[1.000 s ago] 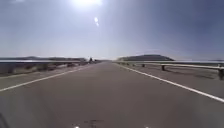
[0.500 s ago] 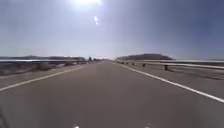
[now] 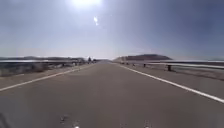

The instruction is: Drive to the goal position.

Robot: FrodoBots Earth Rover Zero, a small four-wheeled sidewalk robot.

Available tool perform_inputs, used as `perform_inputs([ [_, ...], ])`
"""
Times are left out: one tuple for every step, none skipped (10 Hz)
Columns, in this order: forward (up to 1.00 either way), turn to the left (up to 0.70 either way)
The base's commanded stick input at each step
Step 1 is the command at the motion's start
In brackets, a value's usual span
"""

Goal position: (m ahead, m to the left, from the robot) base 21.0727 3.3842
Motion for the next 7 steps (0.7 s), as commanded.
perform_inputs([
  [1.0,0.0],
  [1.0,0.0],
  [1.0,0.0],
  [1.0,0.0],
  [1.0,0.0],
  [1.0,0.0],
  [1.0,0.0],
])
